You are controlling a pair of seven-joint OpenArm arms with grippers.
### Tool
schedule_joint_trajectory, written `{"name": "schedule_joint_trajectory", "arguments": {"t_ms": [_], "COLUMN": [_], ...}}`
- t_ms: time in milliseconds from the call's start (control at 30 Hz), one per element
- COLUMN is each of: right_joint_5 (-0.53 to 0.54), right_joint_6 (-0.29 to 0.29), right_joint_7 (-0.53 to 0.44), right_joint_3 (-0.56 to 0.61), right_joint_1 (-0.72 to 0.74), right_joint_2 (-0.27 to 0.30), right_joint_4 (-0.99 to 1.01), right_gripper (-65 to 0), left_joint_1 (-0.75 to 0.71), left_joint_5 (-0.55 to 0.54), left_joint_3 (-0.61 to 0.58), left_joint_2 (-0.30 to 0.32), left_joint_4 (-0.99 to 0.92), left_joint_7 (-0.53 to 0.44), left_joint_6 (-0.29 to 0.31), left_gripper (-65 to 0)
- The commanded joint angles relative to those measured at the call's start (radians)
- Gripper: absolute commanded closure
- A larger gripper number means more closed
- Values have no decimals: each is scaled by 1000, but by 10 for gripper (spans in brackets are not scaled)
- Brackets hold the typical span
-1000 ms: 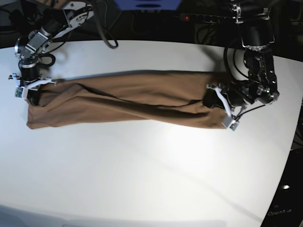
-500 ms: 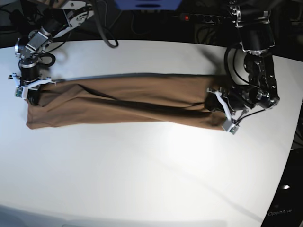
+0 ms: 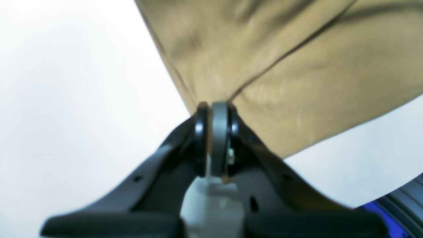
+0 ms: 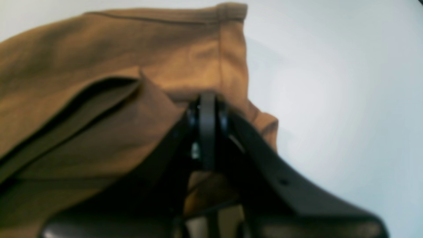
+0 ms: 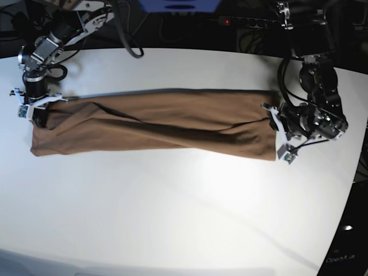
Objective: Fold the T-shirt properly
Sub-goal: 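Hold both strip ends and pull the left gripper's end taut, then open the left gripper and release the strip end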
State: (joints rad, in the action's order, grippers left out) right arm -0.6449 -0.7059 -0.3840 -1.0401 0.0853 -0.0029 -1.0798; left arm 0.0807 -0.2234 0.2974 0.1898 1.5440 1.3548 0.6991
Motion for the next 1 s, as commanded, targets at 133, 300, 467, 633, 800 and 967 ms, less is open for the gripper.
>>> {"name": "schedule_joint_trajectory", "arguments": {"t_ms": [133, 300, 467, 633, 800, 967], "right_joint_5": [-34, -34, -34, -34, -34, -34], "right_joint_6": [8, 8, 8, 8, 8, 8], "right_joint_7": [53, 47, 47, 47, 50, 46], "right_joint_3": [-6, -1, -1, -1, -6, -3], "right_joint_1": [-3, -15, -15, -15, -17, -17], "right_joint_2": [5, 5, 5, 5, 7, 7], "right_joint_4": [-3, -3, -3, -3, -1, -1], "right_gripper": [-7, -7, -7, -7, -7, -7], "left_joint_1": [15, 14, 23, 92, 161, 212], "left_joint_5": [-8, -8, -1, -6, -8, -38], "left_joint_3": [3, 67, 199, 244, 240, 204], "left_joint_2": [12, 12, 33, 93, 110, 101], "left_joint_4": [37, 29, 26, -153, -403, -532], "left_joint_7": [22, 25, 41, 41, 39, -2], "left_joint_6": [-1, -1, -1, -1, -1, -1], "left_gripper": [-27, -32, -107, -403, -486, -445]}}
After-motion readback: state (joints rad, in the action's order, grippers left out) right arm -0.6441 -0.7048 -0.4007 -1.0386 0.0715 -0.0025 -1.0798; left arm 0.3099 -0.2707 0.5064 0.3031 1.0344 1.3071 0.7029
